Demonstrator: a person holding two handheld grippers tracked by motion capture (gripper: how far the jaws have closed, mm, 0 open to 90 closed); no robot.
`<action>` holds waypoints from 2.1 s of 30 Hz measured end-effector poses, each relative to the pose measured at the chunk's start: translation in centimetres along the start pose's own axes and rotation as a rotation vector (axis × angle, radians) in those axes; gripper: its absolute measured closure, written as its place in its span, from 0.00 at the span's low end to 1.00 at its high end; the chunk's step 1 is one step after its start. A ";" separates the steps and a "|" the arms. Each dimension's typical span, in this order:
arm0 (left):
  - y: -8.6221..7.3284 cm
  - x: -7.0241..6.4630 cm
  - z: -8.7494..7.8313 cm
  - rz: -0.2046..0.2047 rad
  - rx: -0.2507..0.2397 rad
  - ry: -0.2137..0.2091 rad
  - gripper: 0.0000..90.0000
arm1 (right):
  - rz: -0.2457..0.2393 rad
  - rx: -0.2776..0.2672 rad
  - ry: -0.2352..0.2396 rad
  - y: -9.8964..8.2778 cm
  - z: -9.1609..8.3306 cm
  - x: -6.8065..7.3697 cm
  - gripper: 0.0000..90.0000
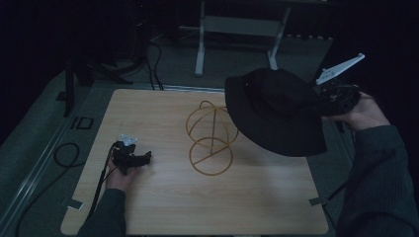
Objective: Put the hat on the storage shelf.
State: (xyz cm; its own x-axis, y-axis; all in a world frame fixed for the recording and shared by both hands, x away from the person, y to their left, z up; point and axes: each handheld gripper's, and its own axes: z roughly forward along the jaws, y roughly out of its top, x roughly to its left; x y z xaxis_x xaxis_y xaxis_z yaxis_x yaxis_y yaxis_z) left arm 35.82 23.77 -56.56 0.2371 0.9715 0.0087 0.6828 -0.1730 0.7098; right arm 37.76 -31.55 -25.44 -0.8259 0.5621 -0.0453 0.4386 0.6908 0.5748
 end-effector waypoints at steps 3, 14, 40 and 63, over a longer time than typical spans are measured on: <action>0.0 0.0 0.0 0.000 0.000 0.000 0.16 | -0.006 -0.008 0.005 0.1 0.0 0.1 0.97; 0.0 0.0 0.0 0.000 0.000 0.000 0.17 | -0.032 -0.035 0.031 0.5 -0.1 0.5 0.97; 0.0 0.0 0.0 0.000 0.000 0.000 0.16 | -0.108 -0.047 0.080 3.8 1.7 2.0 0.97; 0.0 0.0 0.0 0.003 0.003 -0.001 0.16 | -0.138 -0.044 0.116 6.0 3.9 2.9 0.97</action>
State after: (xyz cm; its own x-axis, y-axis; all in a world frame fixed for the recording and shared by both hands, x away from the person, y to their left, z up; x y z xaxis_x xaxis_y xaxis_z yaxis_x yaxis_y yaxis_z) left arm 35.82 23.76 -56.54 0.2399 0.9708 0.0101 0.6838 -0.1763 0.7080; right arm 39.38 -24.00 -25.33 -0.9137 0.4050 -0.0333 0.3042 0.7360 0.6048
